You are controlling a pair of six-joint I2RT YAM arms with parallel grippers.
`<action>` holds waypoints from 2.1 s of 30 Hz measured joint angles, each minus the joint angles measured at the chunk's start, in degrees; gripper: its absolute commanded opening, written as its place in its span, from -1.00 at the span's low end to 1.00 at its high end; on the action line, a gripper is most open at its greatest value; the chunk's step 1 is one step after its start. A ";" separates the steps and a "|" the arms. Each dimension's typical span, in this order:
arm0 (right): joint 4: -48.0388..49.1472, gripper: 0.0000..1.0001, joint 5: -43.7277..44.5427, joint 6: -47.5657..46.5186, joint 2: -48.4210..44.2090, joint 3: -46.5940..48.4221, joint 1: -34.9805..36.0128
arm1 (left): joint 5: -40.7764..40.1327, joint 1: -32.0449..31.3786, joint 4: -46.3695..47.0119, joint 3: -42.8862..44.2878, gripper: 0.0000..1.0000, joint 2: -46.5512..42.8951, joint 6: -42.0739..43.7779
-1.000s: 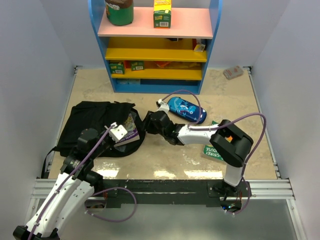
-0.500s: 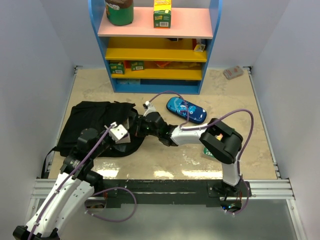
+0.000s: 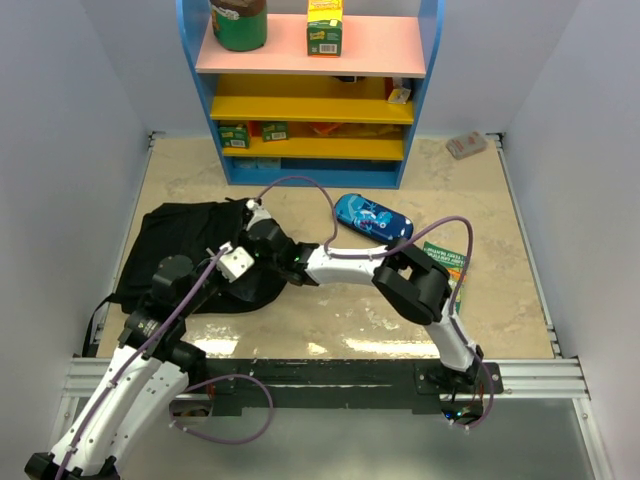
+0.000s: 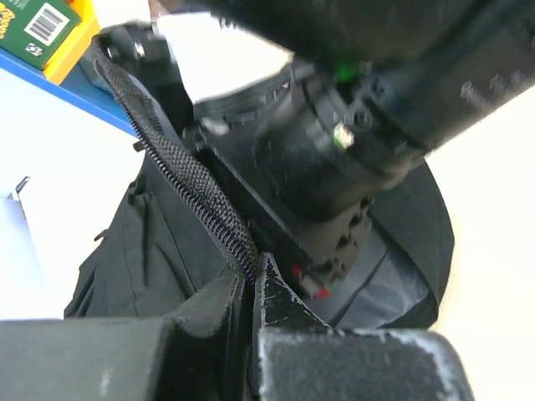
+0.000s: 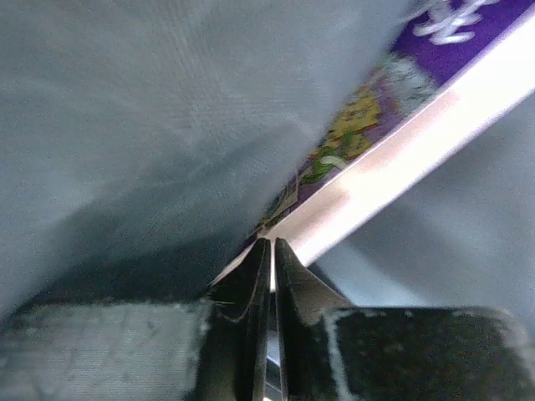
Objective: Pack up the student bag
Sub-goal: Place the book in the student bag, then pick up the book from the center of the board.
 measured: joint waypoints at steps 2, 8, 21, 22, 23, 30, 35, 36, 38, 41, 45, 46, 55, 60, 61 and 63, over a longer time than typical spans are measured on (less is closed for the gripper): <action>-0.90 -1.00 1.51 -0.76 -1.97 -2.03 -0.35 | 0.22 0.00 -0.11 0.00 -1.00 0.00 0.20; -3.30 -1.00 5.79 -2.08 -7.56 -7.39 -2.95 | 0.44 0.00 -0.11 0.00 -1.00 -0.04 0.37; -6.93 -0.42 8.15 -2.95 2.75 1.07 -2.19 | 0.66 0.00 -0.13 0.00 -1.00 -0.02 0.31; -8.13 -0.10 8.66 -3.19 2.03 0.90 -2.12 | 0.63 0.00 -0.13 0.00 -1.00 -0.02 0.33; -9.16 0.08 8.96 -3.41 1.07 0.17 -2.14 | 0.66 0.00 -0.13 0.00 -1.00 -0.02 0.33; -24.94 0.97 19.93 -2.36 -22.75 -12.74 -11.19 | 0.66 0.00 -0.13 0.00 -1.00 -0.17 0.37; -40.30 0.97 31.43 1.29 -34.49 -13.22 -20.94 | 0.66 0.00 -0.13 0.00 -1.00 -0.20 0.37; -42.88 0.97 32.54 1.66 -35.17 -13.60 -22.49 | 0.68 0.00 -0.13 0.00 -1.00 -0.20 0.37; -47.67 0.96 34.88 2.38 -35.28 -15.28 -24.52 | 0.76 0.00 -0.15 0.00 -1.00 -0.20 0.37; -56.11 0.93 37.90 4.81 -34.23 -18.29 -25.55 | 0.87 -0.02 -0.20 0.00 -1.00 -0.20 0.35; -64.13 0.92 41.24 6.69 -34.10 -20.79 -27.28 | 0.87 -0.02 -0.35 0.00 -1.00 -0.28 0.37; -65.02 0.92 41.72 6.73 -34.10 -21.11 -28.02 | 0.87 -0.02 -0.39 0.00 -1.00 -0.28 0.37; -68.61 0.82 43.17 4.48 -34.10 -26.84 -33.53 | 0.92 -0.04 -0.44 0.00 -1.00 -0.35 0.37; -67.28 0.75 42.34 1.53 -33.44 -27.61 -33.53 | 0.94 -0.04 -0.44 0.00 -1.00 -0.39 0.37; -66.79 0.73 42.05 0.98 -32.85 -27.69 -33.53 | 0.94 -0.04 -0.44 0.00 -1.00 -0.39 0.35; -65.61 0.69 41.24 0.04 -31.21 -28.04 -33.53 | 0.94 -0.04 -0.44 0.00 -1.00 -0.39 0.37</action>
